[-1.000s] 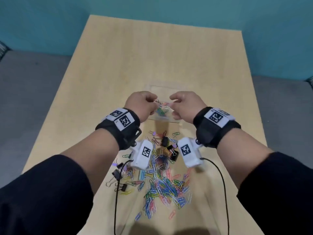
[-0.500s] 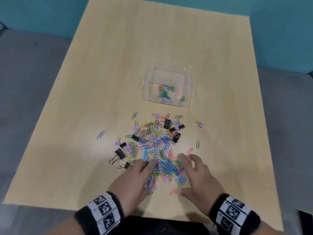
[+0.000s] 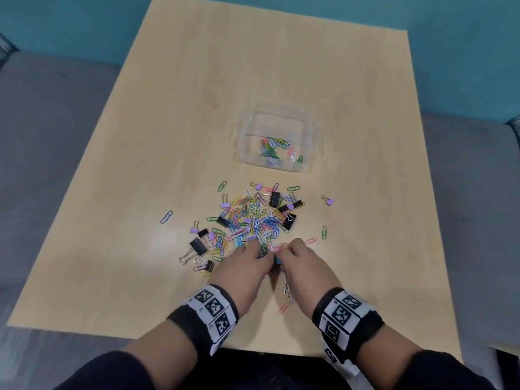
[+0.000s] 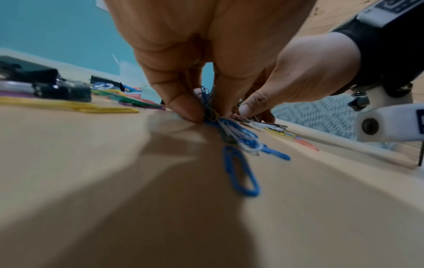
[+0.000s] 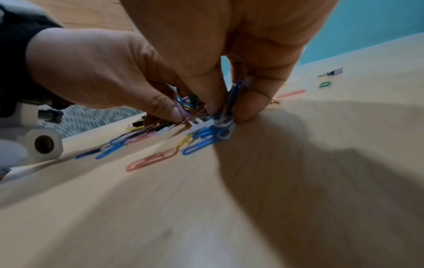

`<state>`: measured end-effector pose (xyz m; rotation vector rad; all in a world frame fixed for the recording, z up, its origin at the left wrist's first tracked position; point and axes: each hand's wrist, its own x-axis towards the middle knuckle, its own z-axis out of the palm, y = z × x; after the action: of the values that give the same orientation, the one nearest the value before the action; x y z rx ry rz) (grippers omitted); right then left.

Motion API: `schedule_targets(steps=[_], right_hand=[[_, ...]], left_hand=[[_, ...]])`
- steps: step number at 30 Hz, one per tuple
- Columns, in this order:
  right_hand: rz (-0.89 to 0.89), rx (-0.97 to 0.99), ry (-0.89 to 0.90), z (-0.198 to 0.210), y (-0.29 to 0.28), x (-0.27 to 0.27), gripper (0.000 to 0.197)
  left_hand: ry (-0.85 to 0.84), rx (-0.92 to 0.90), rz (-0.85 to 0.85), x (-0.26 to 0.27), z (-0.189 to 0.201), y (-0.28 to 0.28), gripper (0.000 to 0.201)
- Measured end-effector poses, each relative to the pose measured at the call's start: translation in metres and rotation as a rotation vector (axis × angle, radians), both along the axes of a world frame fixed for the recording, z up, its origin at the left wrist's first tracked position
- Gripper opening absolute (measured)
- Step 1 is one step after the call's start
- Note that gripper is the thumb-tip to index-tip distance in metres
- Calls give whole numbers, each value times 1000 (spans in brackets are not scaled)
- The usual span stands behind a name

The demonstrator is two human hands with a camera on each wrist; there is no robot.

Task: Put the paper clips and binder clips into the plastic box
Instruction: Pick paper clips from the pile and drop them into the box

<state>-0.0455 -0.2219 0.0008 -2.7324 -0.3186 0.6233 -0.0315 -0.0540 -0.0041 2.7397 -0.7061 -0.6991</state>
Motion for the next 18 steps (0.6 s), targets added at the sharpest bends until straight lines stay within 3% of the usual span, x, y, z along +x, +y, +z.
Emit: schedule_targets(steps=[3, 7, 10, 12, 16, 18], right_hand=[[44, -23, -8, 3, -3, 2, 41], [76, -71, -35, 7, -6, 3, 53], [11, -21, -8, 11, -10, 7, 26], [-78, 88, 125, 18, -13, 10, 7], [-543, 604, 545, 35, -19, 23, 9], [-680, 796, 674, 43, -25, 37, 10]], left_hand=[[-62, -37, -28, 2, 3, 5, 41], [-74, -35, -44, 4, 10, 10, 35], [-30, -116, 76, 4, 10, 14, 20], [27, -259, 233, 6, 12, 16, 7], [368, -549, 610, 19, 31, 21, 11], [519, -735, 789, 33, 42, 23, 8]])
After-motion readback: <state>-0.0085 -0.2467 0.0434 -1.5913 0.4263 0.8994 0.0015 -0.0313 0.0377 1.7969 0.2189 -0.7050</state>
